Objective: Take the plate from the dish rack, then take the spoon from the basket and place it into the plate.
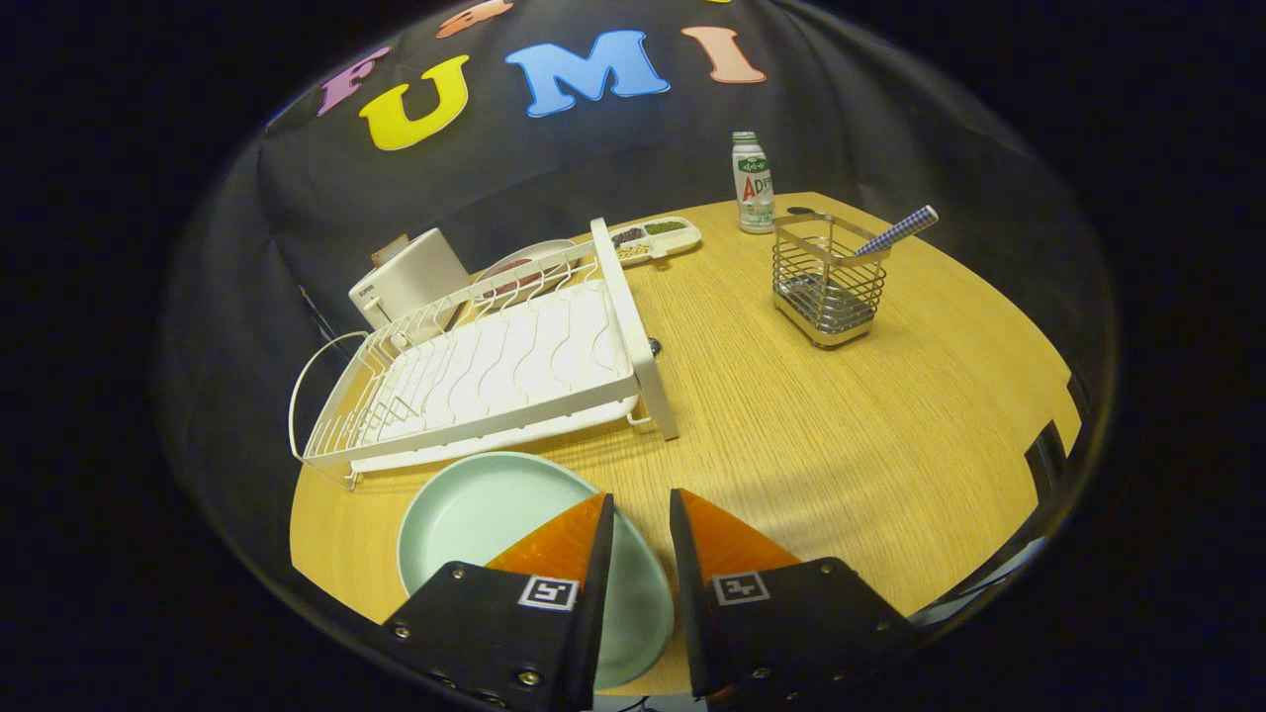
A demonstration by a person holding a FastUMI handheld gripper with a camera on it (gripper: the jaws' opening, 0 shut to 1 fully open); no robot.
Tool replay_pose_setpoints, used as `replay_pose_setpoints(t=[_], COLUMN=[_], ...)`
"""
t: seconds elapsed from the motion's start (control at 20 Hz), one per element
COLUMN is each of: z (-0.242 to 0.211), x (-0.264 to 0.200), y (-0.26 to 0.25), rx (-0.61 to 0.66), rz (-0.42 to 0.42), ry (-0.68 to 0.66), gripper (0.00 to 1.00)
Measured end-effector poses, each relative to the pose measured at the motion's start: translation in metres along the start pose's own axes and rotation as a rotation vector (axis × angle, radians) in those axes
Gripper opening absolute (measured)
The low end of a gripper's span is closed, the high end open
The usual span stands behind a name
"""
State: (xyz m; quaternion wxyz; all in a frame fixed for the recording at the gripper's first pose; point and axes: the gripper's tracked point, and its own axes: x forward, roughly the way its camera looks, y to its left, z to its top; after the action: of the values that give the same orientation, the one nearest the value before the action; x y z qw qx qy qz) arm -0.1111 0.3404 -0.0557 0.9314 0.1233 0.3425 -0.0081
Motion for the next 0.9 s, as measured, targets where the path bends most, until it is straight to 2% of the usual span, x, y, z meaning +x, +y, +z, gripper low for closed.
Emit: replay_pose_setpoints(t=[0.25,0.4,0.7,0.9], z=[0.008,0.035,0.118,0.160], x=[-0.004,-0.017,-0.049,-0.044], y=[0.005,0.000,-0.063,-0.116], rx=[-0.020,-0.026,0.064,0.177], rz=[0.004,-0.022,-0.224,-0.376], ry=[-0.021,-0.088,-0.281,-0.352], gripper=[0.35,0.35,0.35,0.35])
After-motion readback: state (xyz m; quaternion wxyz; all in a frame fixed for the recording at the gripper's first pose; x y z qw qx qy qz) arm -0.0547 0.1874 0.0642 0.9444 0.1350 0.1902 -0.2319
